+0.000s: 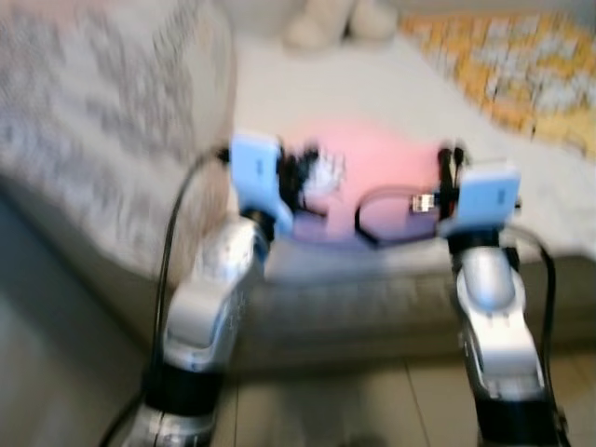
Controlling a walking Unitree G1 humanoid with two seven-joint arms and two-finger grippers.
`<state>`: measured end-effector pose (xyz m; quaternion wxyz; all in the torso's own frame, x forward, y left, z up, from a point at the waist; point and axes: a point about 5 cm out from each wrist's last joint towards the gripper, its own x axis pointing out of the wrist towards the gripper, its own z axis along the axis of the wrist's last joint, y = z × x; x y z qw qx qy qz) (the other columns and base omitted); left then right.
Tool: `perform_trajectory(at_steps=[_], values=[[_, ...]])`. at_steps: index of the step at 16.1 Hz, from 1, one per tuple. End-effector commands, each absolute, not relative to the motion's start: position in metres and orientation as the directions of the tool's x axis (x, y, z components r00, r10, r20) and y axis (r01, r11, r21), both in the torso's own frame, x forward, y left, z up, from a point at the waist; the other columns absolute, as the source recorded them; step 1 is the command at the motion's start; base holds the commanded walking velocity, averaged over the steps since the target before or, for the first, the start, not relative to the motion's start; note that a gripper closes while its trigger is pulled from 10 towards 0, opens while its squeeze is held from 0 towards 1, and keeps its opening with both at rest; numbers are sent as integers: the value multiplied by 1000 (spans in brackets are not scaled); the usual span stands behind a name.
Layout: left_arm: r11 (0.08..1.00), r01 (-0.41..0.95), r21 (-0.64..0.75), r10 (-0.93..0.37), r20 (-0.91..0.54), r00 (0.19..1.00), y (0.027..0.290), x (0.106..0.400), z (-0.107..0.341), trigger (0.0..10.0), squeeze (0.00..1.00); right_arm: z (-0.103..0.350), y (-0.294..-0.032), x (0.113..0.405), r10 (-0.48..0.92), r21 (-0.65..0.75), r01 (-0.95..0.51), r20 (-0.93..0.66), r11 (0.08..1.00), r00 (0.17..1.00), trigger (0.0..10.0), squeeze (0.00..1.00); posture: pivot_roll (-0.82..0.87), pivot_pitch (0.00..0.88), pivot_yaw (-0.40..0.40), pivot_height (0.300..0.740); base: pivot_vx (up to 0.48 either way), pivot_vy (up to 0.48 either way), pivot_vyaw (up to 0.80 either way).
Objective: Clean up the room
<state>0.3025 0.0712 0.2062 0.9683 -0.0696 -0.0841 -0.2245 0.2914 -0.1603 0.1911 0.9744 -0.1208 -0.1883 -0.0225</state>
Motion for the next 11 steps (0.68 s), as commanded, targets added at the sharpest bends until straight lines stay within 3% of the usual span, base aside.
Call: perform_trajectory(at_steps=[1,3,8,11], values=[[944,319,-83,-295,222,930,101,309,213,10000,0,200,-179,295,-89,-188,177,399,966,912,10000,0,-71,0,25,740,439,0,0],[951,298,-86,-272,230,934,104,315,217,10000,0,204,-176,304,-64,-188,151,406,971,912,10000,0,-67,0,28,740,441,0,0],[962,255,-100,-227,228,947,109,325,220,10000,0,209,-172,329,-38,-104,82,369,991,929,10000,0,-56,0,22,740,376,295,0],[973,222,-68,-202,220,954,113,340,220,10000,0,207,-164,349,8,-35,3,304,999,953,10000,0,-32,0,13,740,94,429,0]])
